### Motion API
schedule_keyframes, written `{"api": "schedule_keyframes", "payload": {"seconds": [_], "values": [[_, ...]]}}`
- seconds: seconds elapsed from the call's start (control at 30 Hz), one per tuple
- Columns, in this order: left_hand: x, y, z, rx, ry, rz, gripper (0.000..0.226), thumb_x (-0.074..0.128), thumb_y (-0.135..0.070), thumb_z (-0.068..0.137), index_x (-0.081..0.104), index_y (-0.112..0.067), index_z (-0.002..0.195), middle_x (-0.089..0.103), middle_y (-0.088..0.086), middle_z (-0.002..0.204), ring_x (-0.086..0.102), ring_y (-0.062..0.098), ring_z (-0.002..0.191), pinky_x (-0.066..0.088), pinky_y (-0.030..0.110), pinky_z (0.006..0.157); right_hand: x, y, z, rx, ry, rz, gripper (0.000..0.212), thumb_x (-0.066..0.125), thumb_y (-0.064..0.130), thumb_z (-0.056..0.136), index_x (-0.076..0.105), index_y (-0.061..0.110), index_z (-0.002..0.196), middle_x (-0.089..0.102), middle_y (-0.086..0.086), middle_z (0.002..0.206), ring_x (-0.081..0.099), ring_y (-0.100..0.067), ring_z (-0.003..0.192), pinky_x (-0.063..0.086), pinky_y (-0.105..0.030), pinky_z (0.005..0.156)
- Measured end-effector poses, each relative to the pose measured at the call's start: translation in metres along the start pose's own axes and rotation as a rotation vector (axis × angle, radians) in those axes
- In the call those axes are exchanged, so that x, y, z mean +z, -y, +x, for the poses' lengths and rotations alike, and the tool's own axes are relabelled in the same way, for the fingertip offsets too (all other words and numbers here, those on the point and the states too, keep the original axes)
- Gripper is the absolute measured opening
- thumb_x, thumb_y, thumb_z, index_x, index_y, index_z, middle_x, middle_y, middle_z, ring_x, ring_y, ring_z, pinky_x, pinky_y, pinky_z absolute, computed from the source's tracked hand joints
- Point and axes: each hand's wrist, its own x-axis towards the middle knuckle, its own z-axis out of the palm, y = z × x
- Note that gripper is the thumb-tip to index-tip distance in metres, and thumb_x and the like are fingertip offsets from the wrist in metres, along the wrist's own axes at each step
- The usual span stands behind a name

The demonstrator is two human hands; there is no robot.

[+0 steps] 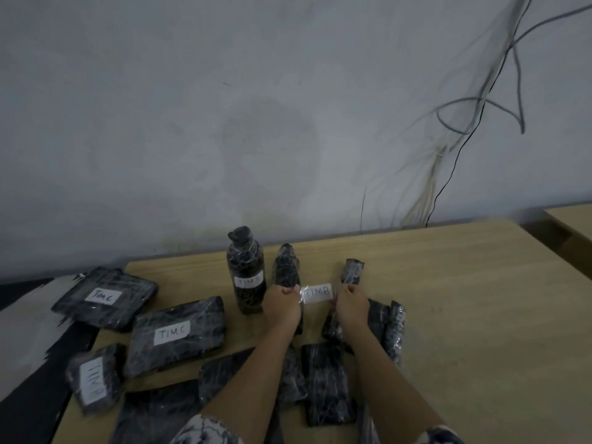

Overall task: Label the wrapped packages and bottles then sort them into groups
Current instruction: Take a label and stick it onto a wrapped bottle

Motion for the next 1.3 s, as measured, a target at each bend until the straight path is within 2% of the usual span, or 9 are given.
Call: {"api": "schedule_keyframes", "payload": {"seconds": [0.23, 0.37, 0.53, 0.67, 0.73, 0.97, 1.03, 1.2, 1.3], "values": [[0.012, -0.015, 0.012, 0.033, 0.017, 0.064, 0.024, 0.050, -0.027, 0.096, 0.056, -0.004, 0.094, 0.053, 0.006, 0.085, 0.048, 0.019, 0.078, 0.034, 0.027, 0.067, 0.002, 0.014, 0.025, 0.072, 0.115, 0.141, 0.016, 0.038, 0.009, 0.097, 0.052, 0.002, 0.094, 0.059, -0.010, 0.087, 0.056, -0.018, 0.072, 0.050, -0.027, 0.061], [0.018, -0.016, 0.015, 0.069, 0.027, 0.141, 0.024, 0.044, -0.027, 0.098, 0.054, -0.007, 0.091, 0.054, 0.007, 0.086, 0.049, 0.018, 0.077, 0.034, 0.027, 0.066, 0.008, 0.011, 0.036, 0.144, 0.185, 0.162, 0.022, 0.036, 0.009, 0.097, 0.053, -0.002, 0.105, 0.060, -0.020, 0.100, 0.060, -0.027, 0.084, 0.054, -0.033, 0.071], [0.023, -0.017, 0.030, 0.039, 0.027, 0.123, 0.036, 0.040, -0.032, 0.099, 0.058, -0.001, 0.102, 0.063, 0.013, 0.102, 0.055, 0.022, 0.081, 0.039, 0.030, 0.065, 0.013, 0.008, 0.040, 0.184, 0.235, 0.150, 0.025, 0.033, 0.011, 0.095, 0.055, 0.001, 0.102, 0.063, -0.021, 0.100, 0.061, -0.027, 0.081, 0.050, -0.033, 0.064], [0.027, -0.018, 0.040, -0.047, -0.016, 0.071, 0.038, 0.039, -0.033, 0.099, 0.054, -0.002, 0.117, 0.059, 0.015, 0.116, 0.056, 0.032, 0.105, 0.044, 0.036, 0.084, 0.015, 0.007, 0.044, 0.178, 0.204, 0.106, 0.027, 0.034, 0.018, 0.098, 0.053, 0.003, 0.110, 0.064, -0.019, 0.103, 0.064, -0.032, 0.088, 0.051, -0.032, 0.061], [0.030, -0.018, 0.043, -0.077, -0.034, 0.078, 0.040, 0.038, -0.033, 0.099, 0.053, -0.002, 0.121, 0.058, 0.015, 0.120, 0.055, 0.033, 0.110, 0.044, 0.037, 0.087, 0.016, 0.007, 0.045, 0.149, 0.208, 0.066, 0.029, 0.036, 0.024, 0.100, 0.053, 0.003, 0.109, 0.064, -0.018, 0.102, 0.064, -0.032, 0.089, 0.052, -0.031, 0.059], [0.032, -0.012, 0.053, -0.157, -0.058, 0.152, 0.041, 0.037, -0.031, 0.100, 0.051, 0.000, 0.122, 0.057, 0.018, 0.123, 0.054, 0.034, 0.113, 0.044, 0.038, 0.087, 0.027, -0.001, 0.056, 0.022, 0.168, -0.181, 0.027, 0.038, 0.023, 0.096, 0.057, 0.004, 0.091, 0.065, -0.016, 0.093, 0.064, -0.032, 0.085, 0.055, -0.050, 0.079], [0.034, -0.011, 0.056, -0.173, -0.053, 0.149, 0.042, 0.037, -0.031, 0.100, 0.052, 0.002, 0.121, 0.056, 0.020, 0.124, 0.054, 0.035, 0.113, 0.045, 0.038, 0.086, 0.029, -0.004, 0.060, -0.006, 0.148, -0.262, 0.031, 0.038, 0.025, 0.097, 0.058, 0.002, 0.088, 0.066, -0.016, 0.091, 0.064, -0.032, 0.083, 0.055, -0.049, 0.078], [0.037, -0.010, 0.064, -0.153, -0.041, 0.160, 0.043, 0.036, -0.032, 0.100, 0.053, 0.002, 0.120, 0.057, 0.020, 0.122, 0.055, 0.034, 0.112, 0.045, 0.038, 0.085, 0.026, 0.005, 0.049, -0.025, 0.126, -0.337, 0.029, 0.037, 0.020, 0.098, 0.059, 0.000, 0.099, 0.061, -0.013, 0.095, 0.060, -0.030, 0.090, 0.052, -0.040, 0.082], [0.037, -0.012, 0.069, -0.152, -0.043, 0.190, 0.042, 0.036, -0.032, 0.100, 0.053, 0.002, 0.116, 0.059, 0.020, 0.119, 0.056, 0.034, 0.110, 0.045, 0.037, 0.084, 0.028, 0.005, 0.051, -0.035, 0.120, -0.363, 0.030, 0.036, 0.018, 0.098, 0.059, -0.002, 0.099, 0.060, -0.016, 0.096, 0.058, -0.029, 0.086, 0.048, -0.034, 0.071]]}}
